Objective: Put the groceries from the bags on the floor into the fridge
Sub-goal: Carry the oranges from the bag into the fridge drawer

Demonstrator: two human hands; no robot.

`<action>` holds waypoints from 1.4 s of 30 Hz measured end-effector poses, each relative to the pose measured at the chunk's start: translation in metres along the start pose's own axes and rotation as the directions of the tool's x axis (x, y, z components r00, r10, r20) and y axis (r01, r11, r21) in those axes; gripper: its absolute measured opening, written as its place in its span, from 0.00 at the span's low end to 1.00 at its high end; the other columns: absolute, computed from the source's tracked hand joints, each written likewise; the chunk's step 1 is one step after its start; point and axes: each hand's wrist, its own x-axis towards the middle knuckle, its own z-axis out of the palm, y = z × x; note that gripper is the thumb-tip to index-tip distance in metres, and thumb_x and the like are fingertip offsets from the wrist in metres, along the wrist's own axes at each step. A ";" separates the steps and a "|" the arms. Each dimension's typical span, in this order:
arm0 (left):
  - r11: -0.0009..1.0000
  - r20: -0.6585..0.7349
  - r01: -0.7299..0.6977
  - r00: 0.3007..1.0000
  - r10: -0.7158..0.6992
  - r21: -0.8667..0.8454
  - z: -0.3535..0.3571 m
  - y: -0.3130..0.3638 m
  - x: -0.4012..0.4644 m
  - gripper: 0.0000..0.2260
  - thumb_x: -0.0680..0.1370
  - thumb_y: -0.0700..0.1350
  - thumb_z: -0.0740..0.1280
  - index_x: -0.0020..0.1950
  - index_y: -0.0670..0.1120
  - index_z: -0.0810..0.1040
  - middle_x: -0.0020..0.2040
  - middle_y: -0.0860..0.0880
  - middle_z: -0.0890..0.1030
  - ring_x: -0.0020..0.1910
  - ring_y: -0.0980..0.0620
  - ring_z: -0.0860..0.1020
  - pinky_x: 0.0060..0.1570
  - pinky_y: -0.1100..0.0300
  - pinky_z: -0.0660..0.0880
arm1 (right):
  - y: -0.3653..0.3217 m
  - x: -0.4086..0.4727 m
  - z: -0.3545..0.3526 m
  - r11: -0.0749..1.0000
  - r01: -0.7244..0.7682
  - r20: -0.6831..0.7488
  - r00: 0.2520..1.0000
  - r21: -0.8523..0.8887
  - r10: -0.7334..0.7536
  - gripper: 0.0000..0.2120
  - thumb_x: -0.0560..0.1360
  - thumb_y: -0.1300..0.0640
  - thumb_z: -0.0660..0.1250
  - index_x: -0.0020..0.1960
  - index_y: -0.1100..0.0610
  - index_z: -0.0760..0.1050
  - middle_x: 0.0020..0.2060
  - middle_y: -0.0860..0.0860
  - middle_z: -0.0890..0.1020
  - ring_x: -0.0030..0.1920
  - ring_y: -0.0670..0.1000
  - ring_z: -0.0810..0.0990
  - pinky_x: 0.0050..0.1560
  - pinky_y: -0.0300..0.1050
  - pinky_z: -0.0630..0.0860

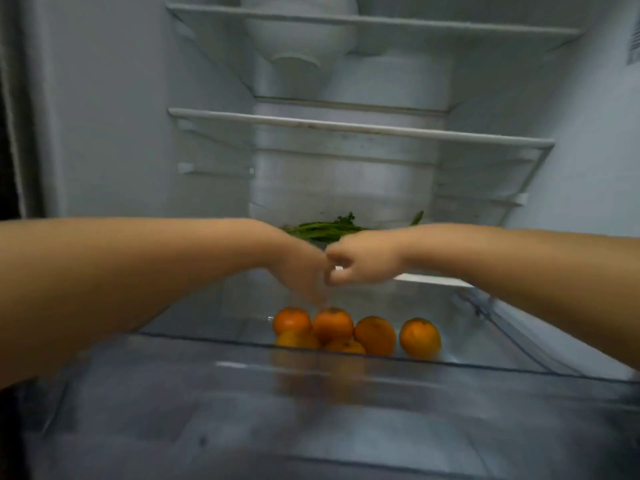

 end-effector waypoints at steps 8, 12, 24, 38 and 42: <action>0.949 -0.544 0.206 0.781 -0.306 -0.237 0.018 0.003 -0.131 0.09 0.77 0.45 0.64 0.52 0.45 0.81 0.50 0.44 0.82 0.51 0.45 0.78 0.50 0.59 0.71 | -0.057 -0.052 -0.029 0.993 0.095 -0.436 0.898 0.066 -0.057 0.13 0.78 0.53 0.60 0.56 0.56 0.78 0.54 0.54 0.82 0.55 0.56 0.78 0.54 0.44 0.73; 0.923 -0.570 0.243 0.730 -0.376 -0.298 0.039 0.016 -0.209 0.09 0.77 0.45 0.63 0.51 0.44 0.81 0.46 0.47 0.82 0.47 0.49 0.78 0.48 0.60 0.72 | -0.102 -0.081 -0.032 0.985 0.161 -0.473 0.874 0.066 -0.112 0.11 0.76 0.53 0.60 0.55 0.52 0.78 0.49 0.51 0.81 0.51 0.55 0.78 0.51 0.49 0.76; 0.700 -0.460 0.464 0.533 -0.710 -0.543 0.197 0.085 -0.525 0.09 0.79 0.45 0.63 0.48 0.41 0.80 0.43 0.44 0.83 0.43 0.47 0.78 0.48 0.54 0.74 | -0.387 -0.192 -0.023 0.826 0.563 -0.455 0.725 -0.040 -0.517 0.13 0.77 0.50 0.58 0.59 0.47 0.75 0.52 0.48 0.82 0.53 0.53 0.78 0.45 0.45 0.71; -0.115 -0.025 0.718 -0.181 -0.983 -0.687 0.361 0.132 -0.965 0.08 0.79 0.44 0.62 0.47 0.45 0.80 0.42 0.50 0.81 0.44 0.50 0.79 0.46 0.56 0.76 | -0.826 -0.252 0.010 0.369 0.929 -0.264 0.359 0.009 -0.895 0.15 0.79 0.50 0.55 0.62 0.48 0.73 0.53 0.50 0.79 0.48 0.51 0.75 0.46 0.44 0.71; -0.313 0.108 0.613 -0.348 -0.931 -0.725 0.439 0.115 -1.022 0.09 0.77 0.43 0.61 0.44 0.43 0.79 0.43 0.45 0.82 0.42 0.48 0.78 0.42 0.58 0.73 | -0.949 -0.253 0.039 0.283 0.958 -0.189 0.285 0.038 -0.940 0.15 0.79 0.53 0.54 0.60 0.52 0.74 0.53 0.53 0.79 0.49 0.54 0.77 0.45 0.45 0.71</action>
